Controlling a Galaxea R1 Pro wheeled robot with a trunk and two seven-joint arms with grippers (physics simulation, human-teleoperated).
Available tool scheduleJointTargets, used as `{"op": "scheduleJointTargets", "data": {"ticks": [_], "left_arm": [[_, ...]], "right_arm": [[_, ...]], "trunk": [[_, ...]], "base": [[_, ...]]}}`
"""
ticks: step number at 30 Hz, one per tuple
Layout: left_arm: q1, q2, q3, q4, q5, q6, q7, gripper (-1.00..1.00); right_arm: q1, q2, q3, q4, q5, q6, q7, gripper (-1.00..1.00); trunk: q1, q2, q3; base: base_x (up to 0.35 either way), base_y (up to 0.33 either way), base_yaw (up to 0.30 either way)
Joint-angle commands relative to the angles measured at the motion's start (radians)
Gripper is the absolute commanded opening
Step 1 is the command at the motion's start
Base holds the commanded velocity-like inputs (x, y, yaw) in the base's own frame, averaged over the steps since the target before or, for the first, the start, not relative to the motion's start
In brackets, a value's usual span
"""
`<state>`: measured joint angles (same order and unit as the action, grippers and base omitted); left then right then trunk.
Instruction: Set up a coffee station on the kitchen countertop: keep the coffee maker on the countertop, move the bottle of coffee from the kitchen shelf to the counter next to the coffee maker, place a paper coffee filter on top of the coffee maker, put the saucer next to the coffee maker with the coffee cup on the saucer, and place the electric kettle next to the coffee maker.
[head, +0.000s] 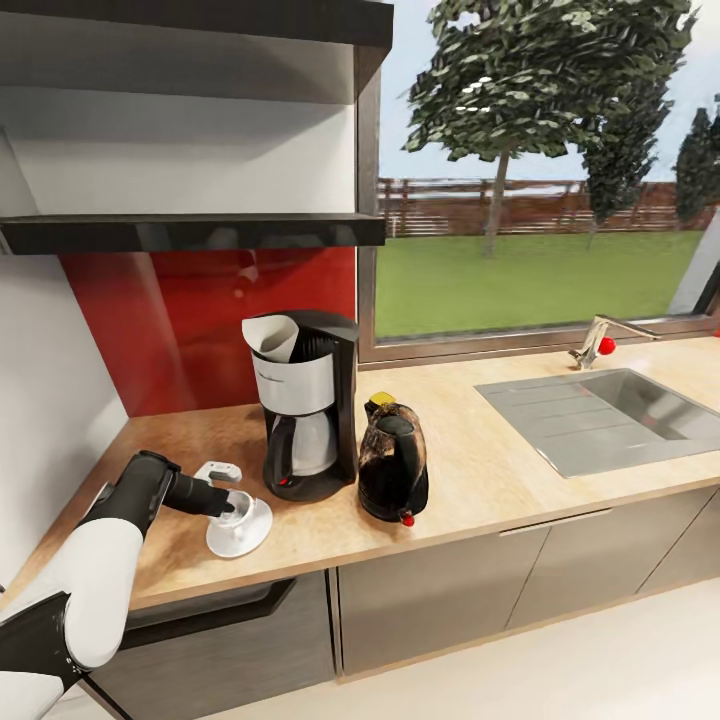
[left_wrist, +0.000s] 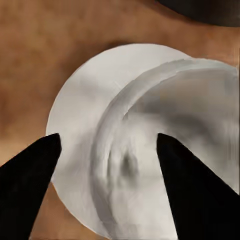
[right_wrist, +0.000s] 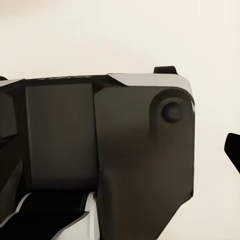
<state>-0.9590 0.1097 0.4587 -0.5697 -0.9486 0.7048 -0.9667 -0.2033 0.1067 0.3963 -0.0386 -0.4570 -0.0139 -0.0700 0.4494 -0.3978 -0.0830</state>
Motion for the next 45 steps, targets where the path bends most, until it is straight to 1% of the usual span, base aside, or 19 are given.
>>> {"op": "scheduleJointTargets", "data": {"ticks": [1, 17, 24, 25, 28, 29, 34, 35, 39, 40, 41, 42, 45], "left_arm": [[-0.001, -0.001, 0.005, -0.001, -0.007, 0.005, -0.007, 1.00], [-0.001, 0.001, 0.008, -0.001, -0.007, 0.005, -0.007, 1.00], [-0.021, 0.002, 0.012, -0.004, -0.006, 0.008, -0.009, 1.00], [-0.030, 0.003, 0.012, -0.004, -0.006, 0.009, -0.009, 1.00], [-0.096, 0.008, 0.011, -0.004, -0.008, 0.025, -0.014, 1.00], [-0.143, 0.030, 0.012, -0.004, -0.006, 0.037, -0.015, 1.00], [-0.153, 0.054, 0.017, -0.005, -0.005, 0.029, -0.019, 1.00], [-0.142, 0.073, 0.019, -0.031, 0.024, -0.030, -0.021, 1.00], [-0.121, 0.082, 0.019, -0.112, 0.089, -0.170, -0.018, 1.00], [-0.111, 0.084, 0.020, -0.126, 0.107, -0.190, -0.017, 1.00], [-0.106, 0.084, 0.020, -0.132, 0.115, -0.198, -0.017, 1.00], [-0.095, 0.085, 0.022, -0.144, 0.132, -0.209, -0.016, 1.00], [-0.069, 0.091, 0.038, -0.176, 0.183, -0.240, -0.016, 1.00]], "right_arm": [[-0.001, 0.000, 0.009, 0.000, -0.009, -0.001, -0.004, 1.00], [-0.001, 0.000, 0.009, 0.000, -0.009, -0.001, -0.004, 1.00], [-0.001, 0.000, 0.009, 0.000, -0.009, -0.001, -0.004, 1.00], [-0.001, 0.001, 0.009, 0.000, -0.009, -0.001, -0.004, 1.00], [-0.001, 0.000, 0.009, 0.000, -0.009, -0.001, -0.004, 1.00], [-0.001, 0.001, 0.008, -0.001, -0.009, -0.001, -0.004, 1.00], [-0.001, 0.001, 0.007, -0.001, -0.009, -0.001, -0.004, 1.00], [-0.001, 0.000, 0.006, -0.004, -0.010, -0.004, -0.003, 1.00], [-0.001, 0.001, 0.006, -0.032, -0.009, -0.004, -0.002, 1.00], [-0.001, 0.001, 0.006, -0.036, -0.010, -0.004, -0.002, 1.00], [-0.001, 0.001, 0.006, -0.037, -0.010, -0.004, -0.002, 1.00], [-0.001, 0.001, 0.006, -0.040, -0.010, -0.004, -0.002, 1.00], [-0.001, 0.001, 0.006, -0.043, -0.010, -0.009, -0.002, 1.00]], "trunk": [[0.001, -0.002, -0.002], [0.001, -0.002, -0.002], [0.001, -0.002, -0.002], [0.001, -0.002, -0.002], [0.001, -0.002, -0.002], [0.001, -0.002, -0.002], [0.001, -0.002, -0.002], [0.001, -0.002, -0.002], [0.001, -0.002, -0.002], [0.001, -0.002, -0.002], [0.001, -0.002, -0.002], [0.001, -0.002, -0.002], [0.001, -0.002, -0.002]], "base": [[0.000, 0.000, 0.000], [0.000, 0.000, 0.000], [0.000, 0.000, 0.000], [0.000, 0.000, 0.000], [0.000, 0.000, 0.000], [0.000, 0.000, 0.000], [0.000, 0.000, 0.000], [0.000, 0.000, 0.000], [0.000, 0.000, 0.000], [0.000, 0.000, 0.000], [0.000, 0.000, 0.000], [0.000, 0.000, -0.046], [0.000, 0.000, -0.167]]}}
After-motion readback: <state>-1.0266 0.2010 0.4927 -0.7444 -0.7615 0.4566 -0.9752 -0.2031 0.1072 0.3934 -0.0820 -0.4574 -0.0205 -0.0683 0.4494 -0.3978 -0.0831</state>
